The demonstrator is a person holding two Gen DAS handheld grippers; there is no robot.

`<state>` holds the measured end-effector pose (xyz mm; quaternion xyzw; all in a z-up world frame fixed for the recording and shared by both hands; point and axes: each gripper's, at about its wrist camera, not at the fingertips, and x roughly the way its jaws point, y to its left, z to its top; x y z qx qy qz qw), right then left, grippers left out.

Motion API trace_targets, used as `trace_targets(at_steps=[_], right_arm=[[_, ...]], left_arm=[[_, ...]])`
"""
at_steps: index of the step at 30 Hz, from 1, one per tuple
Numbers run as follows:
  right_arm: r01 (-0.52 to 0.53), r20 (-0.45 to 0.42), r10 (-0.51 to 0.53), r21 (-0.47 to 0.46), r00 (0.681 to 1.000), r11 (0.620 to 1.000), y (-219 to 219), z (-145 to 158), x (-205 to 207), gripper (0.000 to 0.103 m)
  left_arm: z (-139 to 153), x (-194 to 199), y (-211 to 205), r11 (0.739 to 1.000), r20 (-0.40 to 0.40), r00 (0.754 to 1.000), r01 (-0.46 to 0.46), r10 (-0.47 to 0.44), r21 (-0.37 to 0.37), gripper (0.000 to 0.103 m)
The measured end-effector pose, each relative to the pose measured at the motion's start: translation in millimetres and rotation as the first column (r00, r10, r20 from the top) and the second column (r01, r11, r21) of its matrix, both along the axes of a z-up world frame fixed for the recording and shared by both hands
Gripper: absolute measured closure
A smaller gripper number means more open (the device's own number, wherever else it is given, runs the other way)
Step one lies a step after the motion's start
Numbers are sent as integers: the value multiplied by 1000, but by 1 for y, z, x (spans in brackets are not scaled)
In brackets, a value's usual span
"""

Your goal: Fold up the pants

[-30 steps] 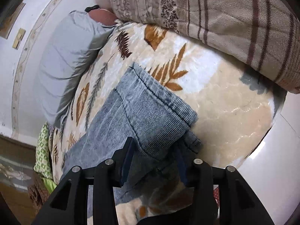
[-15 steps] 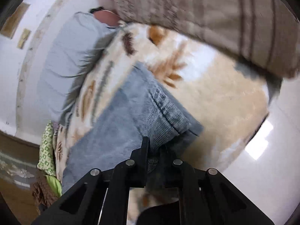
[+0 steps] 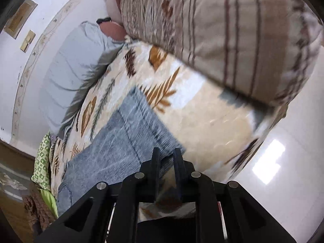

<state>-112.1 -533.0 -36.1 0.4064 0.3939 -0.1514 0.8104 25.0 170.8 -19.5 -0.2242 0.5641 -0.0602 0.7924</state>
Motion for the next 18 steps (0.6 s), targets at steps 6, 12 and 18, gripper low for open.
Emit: trace_targets(at_steps=[6,12,18], right_arm=[[6,35,-5,-18,999,1000,-11,6,-6,68],[-3,98,-3,69,995,998,-5,-16,-13,56],[-25,163,-1,159,987,987,2,-49,-16,50]], left_arm=[[49,13,-51,989,106,985,130,-137,75,39],[56,55,-179,896,45,897,435,-440,93,29],[42,90,-317,761,-57,767,641,-639,98,29]])
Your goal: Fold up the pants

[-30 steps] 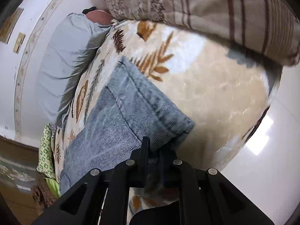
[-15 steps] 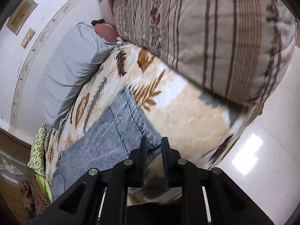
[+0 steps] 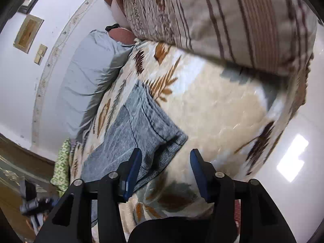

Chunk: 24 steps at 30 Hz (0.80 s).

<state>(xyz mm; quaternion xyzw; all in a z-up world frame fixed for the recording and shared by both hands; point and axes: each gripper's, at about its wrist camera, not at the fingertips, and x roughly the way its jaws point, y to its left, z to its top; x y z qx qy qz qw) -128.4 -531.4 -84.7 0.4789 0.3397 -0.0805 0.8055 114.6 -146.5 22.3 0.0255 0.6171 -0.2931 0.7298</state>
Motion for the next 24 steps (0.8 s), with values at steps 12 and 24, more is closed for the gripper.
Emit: trace_targets(at_steps=[12,24], right_arm=[[-50,144,37,86,989,995,-1,-26,6,41],[-60,184,32,151,982,987,0,-32,8,40]], left_arm=[[-18,34,-225,923,-86,926,374,-367,92,29],[-56,52,-340,810,-138,828,561,-544,174,29]])
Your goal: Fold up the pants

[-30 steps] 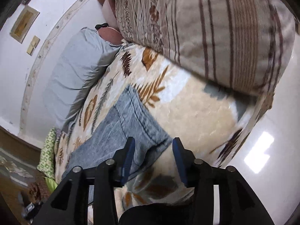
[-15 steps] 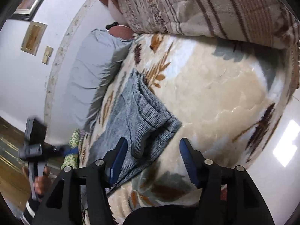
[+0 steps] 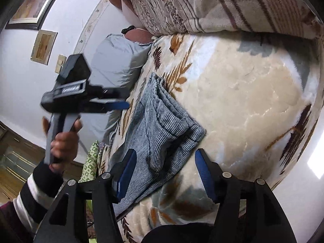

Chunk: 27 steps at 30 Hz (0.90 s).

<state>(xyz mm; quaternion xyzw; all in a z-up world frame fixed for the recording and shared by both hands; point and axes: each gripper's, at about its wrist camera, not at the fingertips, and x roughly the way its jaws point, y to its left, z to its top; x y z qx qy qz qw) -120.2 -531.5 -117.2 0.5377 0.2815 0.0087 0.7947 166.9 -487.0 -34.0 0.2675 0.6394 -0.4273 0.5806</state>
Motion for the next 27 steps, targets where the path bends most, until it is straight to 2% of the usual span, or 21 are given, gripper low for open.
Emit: trace_targets(at_steps=[7,14,17,23,27], right_arm=[[-3,17,3,29,1000,1000,3,-3,3,40],[-9,73,1,99,997,995,4,-12,11,40],[-6,104,-11,157,995,988,-1,-18,13,40],[-33,167,2,183,986,983,-4,-19,18,40],[-54,213,7,219,977,974,-9,-22,18,48]], left_arm=[[-23,8,-21,992,-48,991,125,-124,22,29],[-42,3,-31,974,-117,967,228,-228,-16,29],[-49,-13,-37,955,-118,948,292,-295,-41,20],[-54,-49,-42,896,-108,890,436,-443,-84,17],[-53,-53,-44,877,-112,871,466,-478,-114,17]])
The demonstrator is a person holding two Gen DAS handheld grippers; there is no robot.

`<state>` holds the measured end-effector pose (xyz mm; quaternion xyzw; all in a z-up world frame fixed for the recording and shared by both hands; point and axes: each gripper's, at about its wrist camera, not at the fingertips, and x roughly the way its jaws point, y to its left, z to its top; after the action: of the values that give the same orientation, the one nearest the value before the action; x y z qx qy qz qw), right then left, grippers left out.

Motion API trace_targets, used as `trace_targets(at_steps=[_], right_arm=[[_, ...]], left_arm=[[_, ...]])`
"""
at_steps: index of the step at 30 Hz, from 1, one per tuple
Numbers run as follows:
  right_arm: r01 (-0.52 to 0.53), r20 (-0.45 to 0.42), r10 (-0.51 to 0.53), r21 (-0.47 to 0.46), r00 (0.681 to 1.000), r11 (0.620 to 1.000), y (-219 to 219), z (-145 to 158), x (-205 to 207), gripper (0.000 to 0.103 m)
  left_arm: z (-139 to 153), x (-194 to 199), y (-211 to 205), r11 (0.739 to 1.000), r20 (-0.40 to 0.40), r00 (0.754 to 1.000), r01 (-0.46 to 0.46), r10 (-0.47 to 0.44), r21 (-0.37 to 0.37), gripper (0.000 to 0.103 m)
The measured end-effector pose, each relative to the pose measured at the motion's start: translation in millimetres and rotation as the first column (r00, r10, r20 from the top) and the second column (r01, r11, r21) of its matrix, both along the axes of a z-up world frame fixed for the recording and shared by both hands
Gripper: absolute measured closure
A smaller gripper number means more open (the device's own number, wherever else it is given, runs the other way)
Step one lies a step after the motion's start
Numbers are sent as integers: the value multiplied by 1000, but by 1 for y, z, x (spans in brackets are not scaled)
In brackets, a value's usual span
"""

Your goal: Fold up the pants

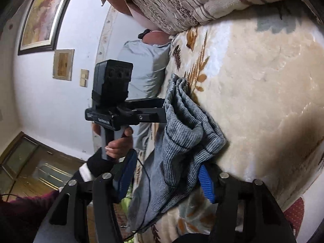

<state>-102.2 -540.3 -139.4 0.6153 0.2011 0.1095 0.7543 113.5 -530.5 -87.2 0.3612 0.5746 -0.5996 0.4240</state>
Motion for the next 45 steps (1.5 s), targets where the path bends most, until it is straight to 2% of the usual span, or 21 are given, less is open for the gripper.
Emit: trace_targets(at_steps=[3,6,10,13,15,17,18,19,20,21,26,32,39,45], right_arm=[[-13,34,11,41,999,999,-2,-4,1,54],[-16,38,15,44,999,999,-3,-5,1,54],[-12,36,10,53,999,999,-4,-8,1,58],[-10,45,8,61,999,998,-4,-8,-1,62],[-11,36,9,53,999,999,-3,-9,-1,66],[-6,21,5,46,1000,999,-2,-9,0,74],[-5,13,4,42,1000,999,-2,-9,1,77],[-1,3,1,39,1000,999,-2,-10,2,81],[2,-10,-2,29,1000,1000,-2,-10,2,83],[3,-21,-2,16,1000,1000,-2,-8,2,83],[-17,-71,10,-99,997,995,0,10,4,84],[-45,-83,25,-250,996,967,8,46,8,84],[-96,-112,48,-474,993,875,35,96,15,84],[-129,-114,76,-592,991,796,68,129,23,84]], left_arm=[[2,-5,-2,999,-46,999,21,-22,-28,17],[9,0,6,996,-29,996,77,-79,-49,17],[5,5,2,998,-72,997,26,-29,-51,17],[8,5,8,996,-58,998,27,-32,-84,20],[11,7,15,995,-65,998,11,-18,-102,30],[13,10,20,994,-63,998,-11,4,-105,58],[12,13,22,994,-50,998,-29,24,-102,65],[10,14,24,994,-29,998,-53,51,-100,78],[10,16,25,992,-22,997,-75,73,-99,87],[12,18,28,989,-28,995,-100,97,-105,89],[25,22,47,967,-38,980,-198,194,-157,90],[56,19,68,948,-1,966,-253,258,-193,90],[88,31,97,921,40,942,-317,334,-227,90],[108,33,122,904,85,922,-347,377,-248,90]])
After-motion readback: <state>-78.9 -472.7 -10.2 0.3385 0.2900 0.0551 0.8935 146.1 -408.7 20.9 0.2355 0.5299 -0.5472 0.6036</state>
